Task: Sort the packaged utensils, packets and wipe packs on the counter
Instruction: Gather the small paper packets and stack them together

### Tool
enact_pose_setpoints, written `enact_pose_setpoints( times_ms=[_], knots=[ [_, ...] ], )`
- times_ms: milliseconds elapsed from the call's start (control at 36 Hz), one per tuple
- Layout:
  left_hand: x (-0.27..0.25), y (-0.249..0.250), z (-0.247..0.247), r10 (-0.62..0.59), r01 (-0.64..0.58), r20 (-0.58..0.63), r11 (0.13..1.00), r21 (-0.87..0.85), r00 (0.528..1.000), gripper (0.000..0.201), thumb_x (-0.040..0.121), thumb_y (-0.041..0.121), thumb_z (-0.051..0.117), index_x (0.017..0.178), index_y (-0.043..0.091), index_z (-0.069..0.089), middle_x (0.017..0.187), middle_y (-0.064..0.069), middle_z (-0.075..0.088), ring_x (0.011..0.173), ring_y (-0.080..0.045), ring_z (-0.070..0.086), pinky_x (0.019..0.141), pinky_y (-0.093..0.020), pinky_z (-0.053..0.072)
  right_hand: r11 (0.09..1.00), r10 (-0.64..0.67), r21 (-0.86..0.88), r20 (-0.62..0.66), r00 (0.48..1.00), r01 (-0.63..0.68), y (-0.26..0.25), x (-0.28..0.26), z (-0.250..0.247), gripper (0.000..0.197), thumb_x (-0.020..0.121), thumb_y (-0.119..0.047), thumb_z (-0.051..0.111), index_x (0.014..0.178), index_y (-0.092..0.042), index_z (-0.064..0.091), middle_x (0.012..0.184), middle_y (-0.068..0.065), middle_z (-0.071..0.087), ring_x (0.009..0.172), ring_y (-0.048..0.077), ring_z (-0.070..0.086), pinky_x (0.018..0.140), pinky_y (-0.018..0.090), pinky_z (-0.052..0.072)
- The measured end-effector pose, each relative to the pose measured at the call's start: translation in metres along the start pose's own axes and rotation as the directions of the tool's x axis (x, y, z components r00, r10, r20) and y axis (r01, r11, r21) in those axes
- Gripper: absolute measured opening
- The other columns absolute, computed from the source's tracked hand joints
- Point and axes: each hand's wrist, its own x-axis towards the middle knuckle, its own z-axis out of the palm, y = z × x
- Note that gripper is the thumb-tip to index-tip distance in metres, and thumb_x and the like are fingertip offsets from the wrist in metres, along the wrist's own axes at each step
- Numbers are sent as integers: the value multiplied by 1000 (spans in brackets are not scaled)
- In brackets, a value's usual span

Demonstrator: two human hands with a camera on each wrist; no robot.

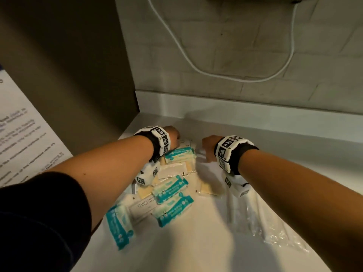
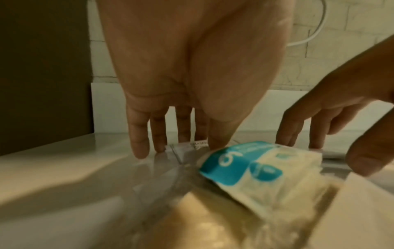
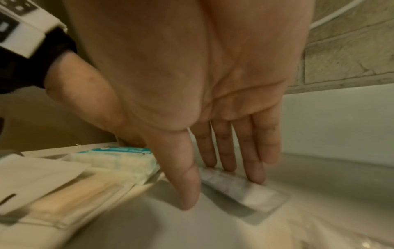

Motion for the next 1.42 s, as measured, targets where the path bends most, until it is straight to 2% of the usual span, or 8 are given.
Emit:
enact_pose_setpoints(
  times_ms=[194,333,472,611,750,944,1306,1417],
  knots=[
    [-3,-3,-4,24,-24,20,999,-35,1000,43,88,34,65,122,8,62,116,-10,67,102,-28,63,84,-32,51,993,-42,107,-123,992,55,-40,-144,-52,35,81,-52,64,78,-20,53,76,1,59,71,28,62,67,32,51],
    [-9,-11,-6,39,-50,-86,989,-136,996,35,84,22,69,116,11,61,116,-9,65,100,-27,61,80,-31,50,994,7,107,-117,993,6,-18,-89,-29,34,58,-31,78,83,-23,56,81,-4,64,69,25,65,71,37,58],
    [-35,-14,-15,60,-106,-165,952,-287,984,36,86,20,67,120,11,59,118,-10,63,102,-25,59,76,-26,41,967,-41,235,-222,974,94,-33,-176,-59,25,90,-17,52,112,-9,60,109,9,64,101,30,62,84,33,50],
    [-78,-14,-26,109,-202,-213,849,-488,971,38,87,21,70,122,10,59,119,-7,67,101,-21,64,83,-29,49,926,-98,324,-285,954,192,-28,-217,-60,22,94,-15,47,110,-6,59,102,8,60,90,24,55,74,29,39],
    [-123,-14,-19,178,-210,-116,731,-649,977,30,88,25,70,116,21,60,109,1,72,93,-15,71,86,-40,58,872,-137,406,-334,933,273,-25,-260,-55,18,94,-18,48,76,-14,48,85,5,55,77,22,50,61,25,37],
    [-171,-7,17,270,-148,46,654,-742,962,22,92,20,66,111,21,55,112,0,72,92,-13,73,77,-32,60,820,-116,508,-302,946,263,-25,-292,-32,31,95,-20,48,125,-14,52,110,5,64,90,20,57,76,28,43],
    [-211,10,52,256,-80,119,653,-753,959,55,80,41,74,130,26,55,127,7,65,109,-11,66,98,-39,53,744,-280,539,-286,916,396,-43,-330,-1,28,95,-16,50,122,-19,58,113,-1,61,94,16,57,79,26,47],
    [-224,23,46,319,-88,123,574,-814,940,44,90,20,69,131,23,57,123,3,68,98,-19,72,80,-40,61,729,-300,539,-301,905,421,-44,-331,2,29,93,-14,56,119,-24,62,107,-2,62,98,17,60,88,31,51]
  ],
)
